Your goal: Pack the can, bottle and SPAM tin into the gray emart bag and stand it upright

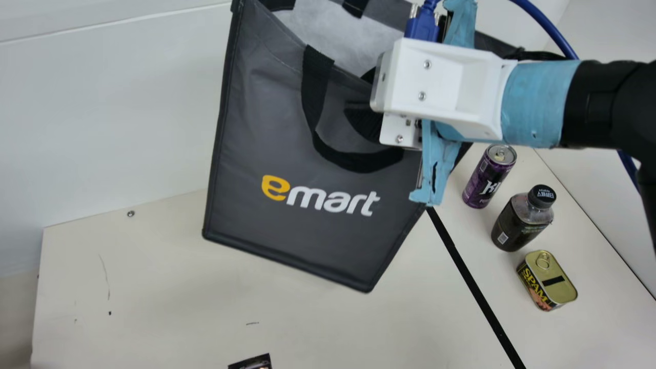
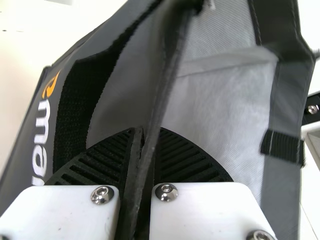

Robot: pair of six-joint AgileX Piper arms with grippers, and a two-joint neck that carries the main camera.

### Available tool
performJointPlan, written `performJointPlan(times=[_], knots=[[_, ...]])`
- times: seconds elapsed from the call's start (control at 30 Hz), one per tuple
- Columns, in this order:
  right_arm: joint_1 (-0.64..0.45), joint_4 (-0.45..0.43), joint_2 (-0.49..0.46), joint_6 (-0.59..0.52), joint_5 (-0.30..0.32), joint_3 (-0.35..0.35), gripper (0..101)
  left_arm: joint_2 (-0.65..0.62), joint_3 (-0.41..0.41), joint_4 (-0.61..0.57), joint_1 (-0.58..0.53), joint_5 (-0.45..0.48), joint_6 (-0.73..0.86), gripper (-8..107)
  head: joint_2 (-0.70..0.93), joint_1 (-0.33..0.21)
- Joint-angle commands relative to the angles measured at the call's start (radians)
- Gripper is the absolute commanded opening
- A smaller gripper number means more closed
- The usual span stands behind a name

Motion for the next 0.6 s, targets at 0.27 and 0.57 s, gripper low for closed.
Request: performJointPlan(times=[0.27,0.57], knots=[[0.045,-0.045,-0.073,0.016,-0.001,0.084,0,0.0,0.0,0.0,0.0,0.0,0.0,90,-0.002,-0.023],[0.065,-0.073,-0.122,0.025,-0.001,0.185,0,0.0,0.0,0.0,0.0,0.0,0.0,90,-0.002,-0.023]])
